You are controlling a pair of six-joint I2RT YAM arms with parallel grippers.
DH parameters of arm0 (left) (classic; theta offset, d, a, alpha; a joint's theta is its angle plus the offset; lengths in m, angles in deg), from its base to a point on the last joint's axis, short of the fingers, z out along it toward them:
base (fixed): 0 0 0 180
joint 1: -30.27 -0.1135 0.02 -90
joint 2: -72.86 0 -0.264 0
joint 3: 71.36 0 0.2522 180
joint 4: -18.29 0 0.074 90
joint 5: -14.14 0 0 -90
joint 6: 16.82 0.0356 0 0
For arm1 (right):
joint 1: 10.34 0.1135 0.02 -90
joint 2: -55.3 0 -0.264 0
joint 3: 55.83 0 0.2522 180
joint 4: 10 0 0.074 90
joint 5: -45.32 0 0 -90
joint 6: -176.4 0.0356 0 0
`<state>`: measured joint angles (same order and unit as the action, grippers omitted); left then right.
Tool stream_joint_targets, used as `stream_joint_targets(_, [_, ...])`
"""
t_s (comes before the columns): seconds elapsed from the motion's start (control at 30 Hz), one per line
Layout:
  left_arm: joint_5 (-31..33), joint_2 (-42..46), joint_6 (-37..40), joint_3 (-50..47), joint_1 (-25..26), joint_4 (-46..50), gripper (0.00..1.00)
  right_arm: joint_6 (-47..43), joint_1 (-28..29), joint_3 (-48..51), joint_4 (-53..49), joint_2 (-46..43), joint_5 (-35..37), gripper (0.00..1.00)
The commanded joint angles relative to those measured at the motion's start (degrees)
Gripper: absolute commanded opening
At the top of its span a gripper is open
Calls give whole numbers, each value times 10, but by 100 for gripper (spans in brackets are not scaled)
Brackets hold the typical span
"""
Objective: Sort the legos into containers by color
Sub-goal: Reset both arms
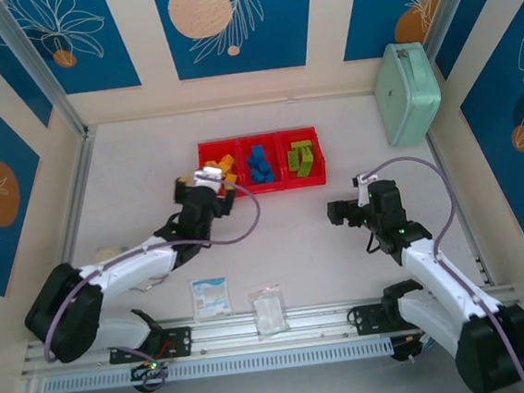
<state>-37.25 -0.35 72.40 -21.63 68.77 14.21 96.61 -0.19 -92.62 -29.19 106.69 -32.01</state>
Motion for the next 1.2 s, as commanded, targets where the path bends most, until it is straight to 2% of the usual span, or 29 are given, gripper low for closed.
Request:
stream_joint_targets(0.0, [67,91,-14,-55,-46,1,100,-37,-48,39,190,26,-6,99])
stream_joint_targets(0.1, [43,150,-18,-109,-91,-12,100,-33,-92,82,333,77,-11,99])
stream_joint_targets(0.2, [45,162,-14,-133,-124,-37,100,-34,-114,74,389,126,-37,99])
stream_joint_targets(0.33, [24,109,7,-134,-150,-92,100,-58,-101,34,429,208,-62,99])
stream_joint_targets(0.43, [19,53,49,-154,-161,-204,99,-59,-91,5,453,265,-70,99])
stream_joint_targets(0.47, [20,32,53,-165,-169,-241,99,-53,-97,8,495,297,-90,99])
stream_joint_targets(0.53, [9,-9,50,-179,-192,-296,99,-33,-105,24,633,386,-81,99])
stream_joint_targets(0.57, [-7,-31,47,-186,-210,-324,99,-33,-108,12,549,355,-79,99])
stream_joint_targets(0.6, [-20,-56,48,-190,-230,-359,99,-30,-117,-3,510,347,-97,99])
stream_joint_targets(0.63, [-21,-68,48,-190,-237,-378,99,-27,-121,6,569,370,-117,99])
stream_joint_targets(0.67, [-54,-79,57,-191,-250,-395,99,-32,-122,8,556,364,-128,99])
stream_joint_targets(0.7, [-95,-93,38,-191,-272,-401,99,-36,-122,-6,509,352,-125,99])
stream_joint_targets(0.77, [-188,-130,21,-183,-314,-419,99,-36,-113,0,544,364,-110,99])
stream_joint_targets(0.8, [-229,-122,13,-169,-324,-361,99,-40,-112,-7,515,356,-106,99])
stream_joint_targets(0.83, [-258,-126,12,-157,-331,-339,99,-41,-111,-4,528,359,-106,99])
stream_joint_targets(0.9, [-292,-178,25,-157,-341,-409,99,-43,-107,-7,516,356,-95,99])
stream_joint_targets(0.93, [-312,-155,21,-153,-341,-353,99,-45,-104,-8,519,359,-92,99])
stream_joint_targets(1.0, [-352,-173,40,-154,-343,-395,99,-49,-98,-8,516,358,-78,99])
stream_joint_targets(1.07, [-339,-162,35,-142,-342,-347,99,-49,-98,-8,516,357,-77,99])
stream_joint_targets(1.17, [-291,-164,21,-152,-339,-373,99,-45,-104,-10,513,358,-89,99])
